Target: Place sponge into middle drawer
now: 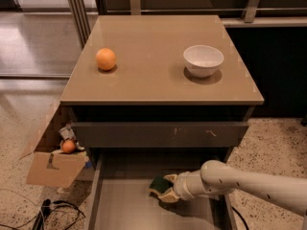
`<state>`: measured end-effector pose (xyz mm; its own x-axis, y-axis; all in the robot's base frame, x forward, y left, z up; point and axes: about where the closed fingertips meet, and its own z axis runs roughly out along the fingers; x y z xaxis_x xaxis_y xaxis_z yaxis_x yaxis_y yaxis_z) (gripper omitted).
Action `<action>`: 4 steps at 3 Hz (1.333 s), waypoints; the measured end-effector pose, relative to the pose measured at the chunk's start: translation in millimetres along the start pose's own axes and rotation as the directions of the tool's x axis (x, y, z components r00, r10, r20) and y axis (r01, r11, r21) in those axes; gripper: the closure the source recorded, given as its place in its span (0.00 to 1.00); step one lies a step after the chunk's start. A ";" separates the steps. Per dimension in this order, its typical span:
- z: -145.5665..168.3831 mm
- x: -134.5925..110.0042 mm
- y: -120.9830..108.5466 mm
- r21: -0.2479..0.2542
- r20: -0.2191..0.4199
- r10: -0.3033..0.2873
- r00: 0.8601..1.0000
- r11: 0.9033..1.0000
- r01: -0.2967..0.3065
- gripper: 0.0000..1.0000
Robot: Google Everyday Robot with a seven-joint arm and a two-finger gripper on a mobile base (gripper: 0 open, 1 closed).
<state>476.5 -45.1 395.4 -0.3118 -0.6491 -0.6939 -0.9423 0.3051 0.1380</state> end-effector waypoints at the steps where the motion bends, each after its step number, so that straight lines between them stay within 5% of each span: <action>1: 10.6 8.7 -13.5 0.050 -0.012 0.009 1.000 0.999 -0.008 0.99; 4: 10.7 8.7 -13.4 0.050 -0.012 0.009 1.000 0.999 -0.008 0.31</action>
Offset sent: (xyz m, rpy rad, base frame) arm 0.0095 -0.0021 -0.0141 -0.0241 -0.0184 -0.0339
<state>487.8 -47.4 380.0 -0.3219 -0.6549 -0.6837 -0.9323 0.3453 0.1081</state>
